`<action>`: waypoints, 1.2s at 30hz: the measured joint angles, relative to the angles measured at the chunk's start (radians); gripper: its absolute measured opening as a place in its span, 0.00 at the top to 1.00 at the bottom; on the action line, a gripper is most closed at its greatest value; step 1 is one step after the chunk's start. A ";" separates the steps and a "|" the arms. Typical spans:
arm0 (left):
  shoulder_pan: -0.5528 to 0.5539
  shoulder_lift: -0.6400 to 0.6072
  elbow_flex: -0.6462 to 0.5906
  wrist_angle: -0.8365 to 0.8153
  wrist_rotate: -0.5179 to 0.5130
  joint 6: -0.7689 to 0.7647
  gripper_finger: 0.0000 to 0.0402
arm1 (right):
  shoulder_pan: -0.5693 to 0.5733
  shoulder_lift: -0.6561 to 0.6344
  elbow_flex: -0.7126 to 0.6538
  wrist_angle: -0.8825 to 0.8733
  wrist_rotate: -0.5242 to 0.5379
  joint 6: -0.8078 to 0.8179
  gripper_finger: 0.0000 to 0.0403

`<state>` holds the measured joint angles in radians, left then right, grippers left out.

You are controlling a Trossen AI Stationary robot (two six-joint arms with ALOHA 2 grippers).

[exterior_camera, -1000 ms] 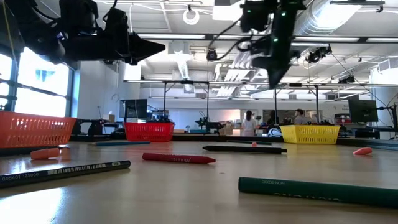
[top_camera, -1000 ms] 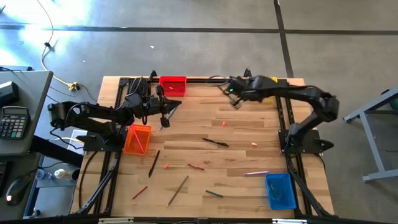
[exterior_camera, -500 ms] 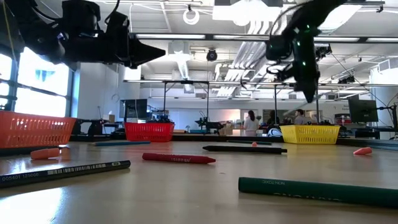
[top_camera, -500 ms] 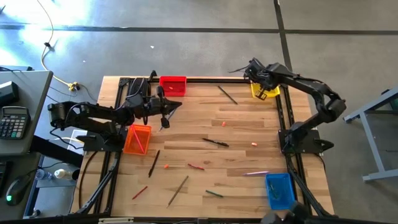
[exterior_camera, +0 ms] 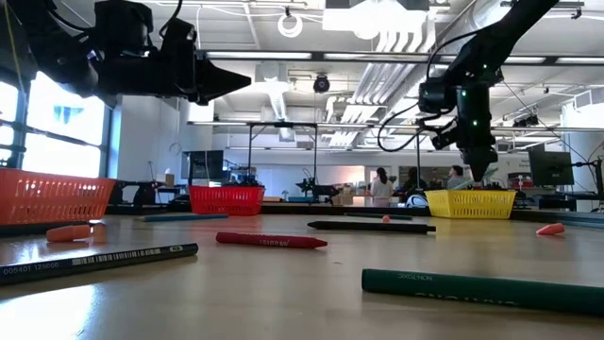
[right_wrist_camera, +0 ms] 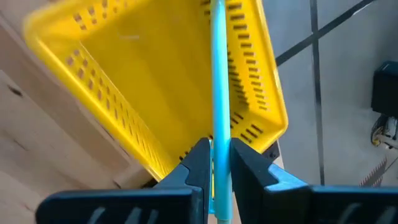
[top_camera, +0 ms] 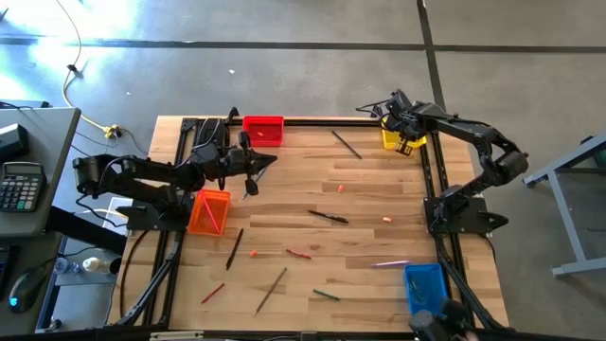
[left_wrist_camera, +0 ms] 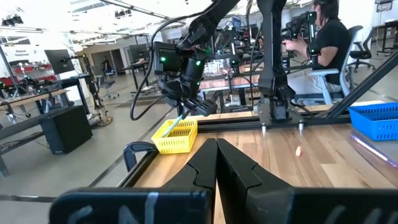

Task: Sort crayons/erasers/pens/pencils in bins
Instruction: Put the blue pen into the yellow basket, then put the orange pencil eraser into the red bin

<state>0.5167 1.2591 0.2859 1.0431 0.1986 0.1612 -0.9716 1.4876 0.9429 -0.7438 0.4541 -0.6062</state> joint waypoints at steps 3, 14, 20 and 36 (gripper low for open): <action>0.000 0.000 0.000 -0.006 0.000 0.000 1.00 | -0.004 0.000 -0.004 0.005 0.004 0.003 0.91; 0.000 0.000 0.000 -0.026 -0.001 0.023 1.00 | 0.005 0.000 -0.004 0.008 0.027 0.064 0.69; 0.000 0.000 0.000 -0.009 -0.003 0.033 1.00 | 0.051 0.000 0.065 -0.134 0.071 0.129 0.66; 0.000 0.000 0.000 -0.062 -0.001 0.027 1.00 | 0.234 -0.097 0.277 -0.310 -0.118 0.513 0.98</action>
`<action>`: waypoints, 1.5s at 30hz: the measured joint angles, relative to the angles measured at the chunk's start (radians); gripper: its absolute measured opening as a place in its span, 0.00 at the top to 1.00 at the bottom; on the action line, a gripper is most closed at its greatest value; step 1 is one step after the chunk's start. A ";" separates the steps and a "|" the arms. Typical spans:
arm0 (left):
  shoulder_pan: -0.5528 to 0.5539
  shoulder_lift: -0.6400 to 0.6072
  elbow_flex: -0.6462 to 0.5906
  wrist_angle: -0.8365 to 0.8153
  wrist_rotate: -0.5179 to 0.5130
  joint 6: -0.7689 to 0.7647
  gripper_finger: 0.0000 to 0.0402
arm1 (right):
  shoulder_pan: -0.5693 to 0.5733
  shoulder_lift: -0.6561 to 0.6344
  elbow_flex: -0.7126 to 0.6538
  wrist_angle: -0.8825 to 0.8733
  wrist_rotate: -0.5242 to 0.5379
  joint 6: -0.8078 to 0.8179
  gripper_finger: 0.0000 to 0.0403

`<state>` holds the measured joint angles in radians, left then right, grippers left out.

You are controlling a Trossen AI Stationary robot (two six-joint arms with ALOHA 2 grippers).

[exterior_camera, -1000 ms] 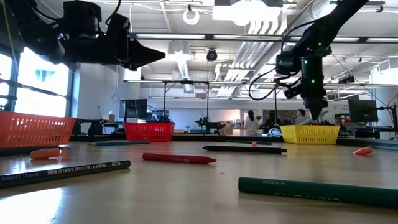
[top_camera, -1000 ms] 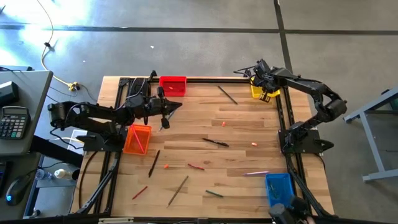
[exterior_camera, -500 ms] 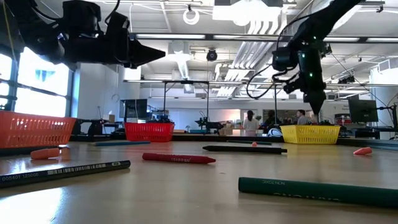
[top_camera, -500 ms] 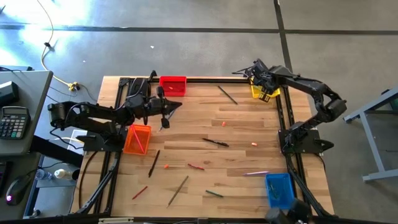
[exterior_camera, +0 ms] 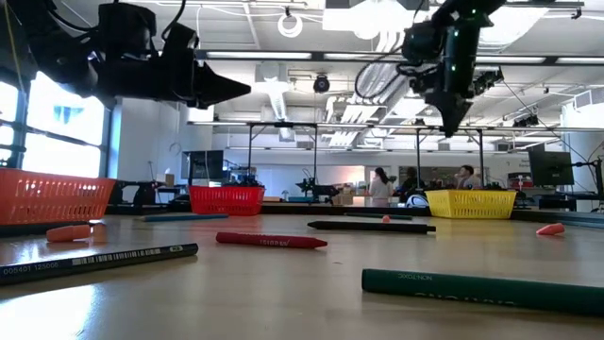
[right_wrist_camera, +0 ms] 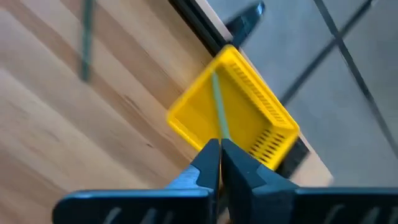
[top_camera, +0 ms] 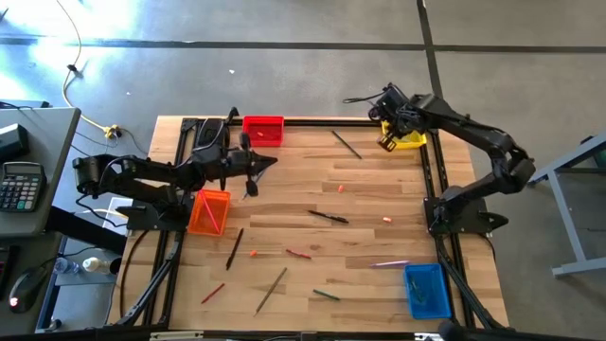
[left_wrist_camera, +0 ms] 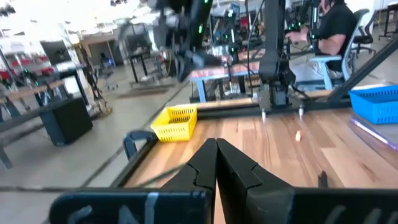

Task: Sort crayons/erasers/pens/pencils in bins
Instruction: Put the orange pencil eraser into the red bin

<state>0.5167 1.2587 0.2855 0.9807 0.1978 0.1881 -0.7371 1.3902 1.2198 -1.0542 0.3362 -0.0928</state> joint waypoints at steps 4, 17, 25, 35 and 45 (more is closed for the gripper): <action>0.000 0.000 0.000 -0.016 0.000 -0.001 1.00 | 0.057 -0.043 0.000 0.033 -0.023 0.060 0.96; 0.000 0.000 0.000 0.015 0.000 0.016 1.00 | 0.209 -0.085 -0.024 0.254 -0.139 0.203 1.00; 0.000 0.000 0.000 0.041 -0.001 0.077 1.00 | 0.270 -0.085 -0.024 0.338 -0.151 0.227 1.00; 0.000 0.000 0.047 0.062 0.000 0.064 1.00 | 0.327 -0.085 -0.024 0.358 -0.128 0.224 1.00; 0.000 0.000 0.056 0.032 -0.001 0.051 1.00 | 0.371 -0.084 -0.024 0.360 -0.123 0.214 1.00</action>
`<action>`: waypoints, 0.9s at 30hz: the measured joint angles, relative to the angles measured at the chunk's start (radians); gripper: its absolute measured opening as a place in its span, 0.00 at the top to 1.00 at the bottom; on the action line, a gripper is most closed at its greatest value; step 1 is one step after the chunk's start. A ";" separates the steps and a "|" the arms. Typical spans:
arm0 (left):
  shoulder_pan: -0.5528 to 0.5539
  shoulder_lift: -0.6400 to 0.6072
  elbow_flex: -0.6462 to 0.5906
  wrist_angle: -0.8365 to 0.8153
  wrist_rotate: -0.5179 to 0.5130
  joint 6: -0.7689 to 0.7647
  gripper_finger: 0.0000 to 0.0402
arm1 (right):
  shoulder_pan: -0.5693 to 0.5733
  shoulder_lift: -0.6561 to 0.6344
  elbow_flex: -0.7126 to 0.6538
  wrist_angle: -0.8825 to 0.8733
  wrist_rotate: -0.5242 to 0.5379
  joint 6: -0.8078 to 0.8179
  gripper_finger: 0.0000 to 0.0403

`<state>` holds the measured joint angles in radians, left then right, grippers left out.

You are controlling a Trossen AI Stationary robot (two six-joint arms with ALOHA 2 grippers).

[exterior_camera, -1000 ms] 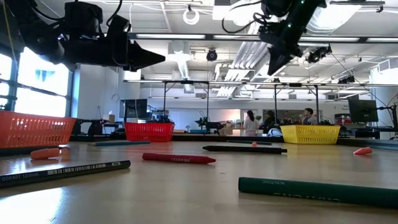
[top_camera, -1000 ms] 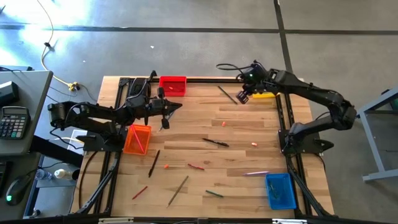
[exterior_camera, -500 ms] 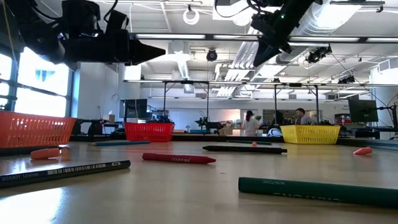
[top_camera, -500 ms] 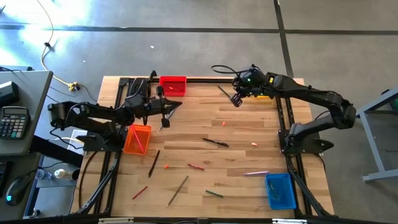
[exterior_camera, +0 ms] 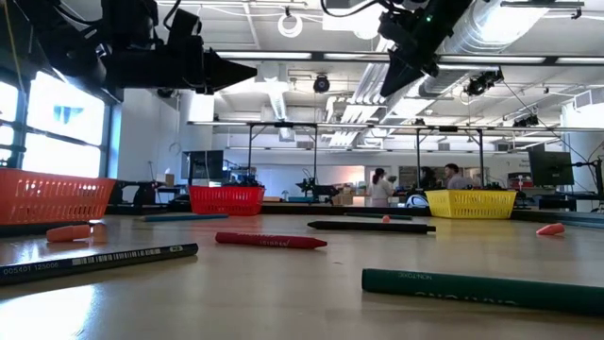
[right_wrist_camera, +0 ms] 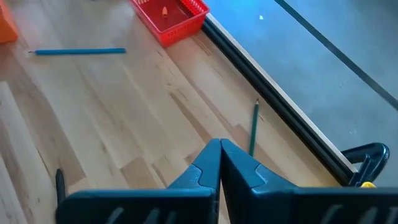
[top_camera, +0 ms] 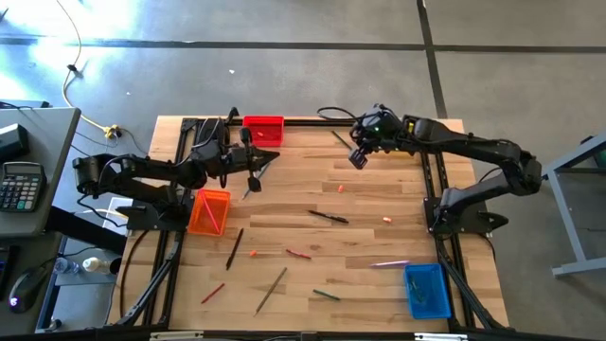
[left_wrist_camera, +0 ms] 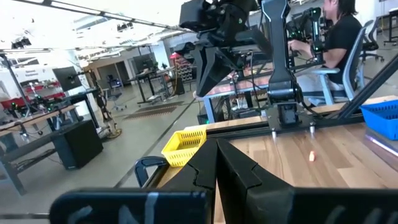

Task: Sort crayons/erasers/pens/pencils in bins
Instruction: Put the orange pencil eraser into the red bin

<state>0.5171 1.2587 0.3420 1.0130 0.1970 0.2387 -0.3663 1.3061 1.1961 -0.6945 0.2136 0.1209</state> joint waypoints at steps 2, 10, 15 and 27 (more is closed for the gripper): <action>0.000 0.000 0.000 0.000 0.000 0.000 1.00 | 0.009 0.000 0.000 0.001 0.001 -0.029 1.00; 0.000 0.000 0.000 -0.030 0.001 -0.001 1.00 | 0.062 -0.021 -0.218 0.427 -0.125 -0.100 1.00; 0.000 0.000 0.000 -0.053 0.001 -0.003 1.00 | 0.120 -0.021 -0.445 0.756 -0.180 -0.054 1.00; 0.000 0.000 0.000 -0.070 0.002 -0.003 1.00 | 0.352 -0.159 -0.444 0.272 -0.118 0.161 1.00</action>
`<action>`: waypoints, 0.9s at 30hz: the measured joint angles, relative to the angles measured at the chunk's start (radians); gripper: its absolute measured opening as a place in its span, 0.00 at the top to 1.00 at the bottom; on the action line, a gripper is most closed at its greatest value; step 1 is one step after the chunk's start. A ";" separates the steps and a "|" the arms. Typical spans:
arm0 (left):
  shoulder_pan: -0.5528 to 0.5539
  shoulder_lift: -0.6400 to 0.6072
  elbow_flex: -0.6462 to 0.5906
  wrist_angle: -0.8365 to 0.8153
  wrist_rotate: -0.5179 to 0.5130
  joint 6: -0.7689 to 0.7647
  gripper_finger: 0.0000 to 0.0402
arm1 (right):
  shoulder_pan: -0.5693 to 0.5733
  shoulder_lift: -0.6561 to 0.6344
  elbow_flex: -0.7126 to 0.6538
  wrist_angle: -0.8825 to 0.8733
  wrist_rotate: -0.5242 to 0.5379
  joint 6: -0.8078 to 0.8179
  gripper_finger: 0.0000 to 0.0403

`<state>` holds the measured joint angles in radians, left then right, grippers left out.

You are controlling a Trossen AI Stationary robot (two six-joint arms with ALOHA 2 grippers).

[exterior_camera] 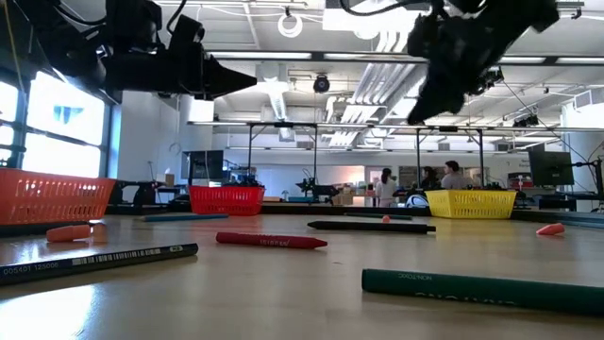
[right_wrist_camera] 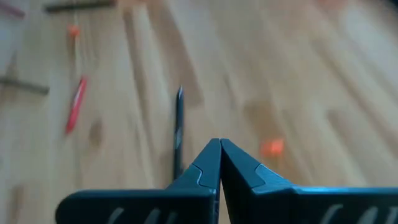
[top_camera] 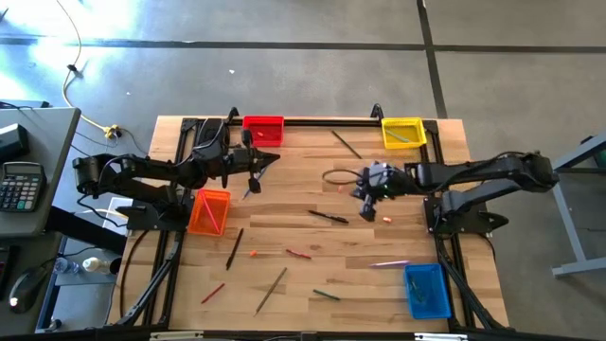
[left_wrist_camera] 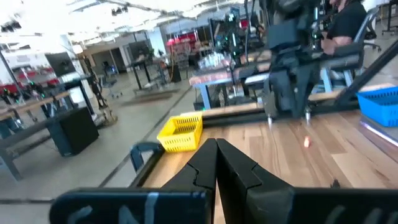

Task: Sort crayons/erasers/pens/pencils in bins
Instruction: Put the orange pencil eraser into the red bin

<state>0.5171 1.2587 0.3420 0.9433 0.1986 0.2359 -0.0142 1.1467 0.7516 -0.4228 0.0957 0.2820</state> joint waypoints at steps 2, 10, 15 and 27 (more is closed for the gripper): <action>0.000 0.000 0.000 -0.030 0.000 0.000 1.00 | 0.047 -0.012 0.022 -0.146 0.008 0.074 1.00; -0.001 0.000 0.000 -0.032 0.000 0.012 1.00 | 0.262 -0.008 0.022 -0.429 0.027 0.294 0.83; -0.003 0.000 0.000 -0.027 0.000 -0.016 1.00 | 0.336 -0.008 0.000 -0.493 0.094 0.393 0.67; -0.053 0.000 0.000 -0.026 -0.001 -0.076 1.00 | 0.350 -0.007 -0.014 -0.530 0.106 0.409 0.50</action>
<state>0.4642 1.2591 0.3420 0.9173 0.1975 0.1600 0.3359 1.1393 0.7372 -0.9532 0.2012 0.6910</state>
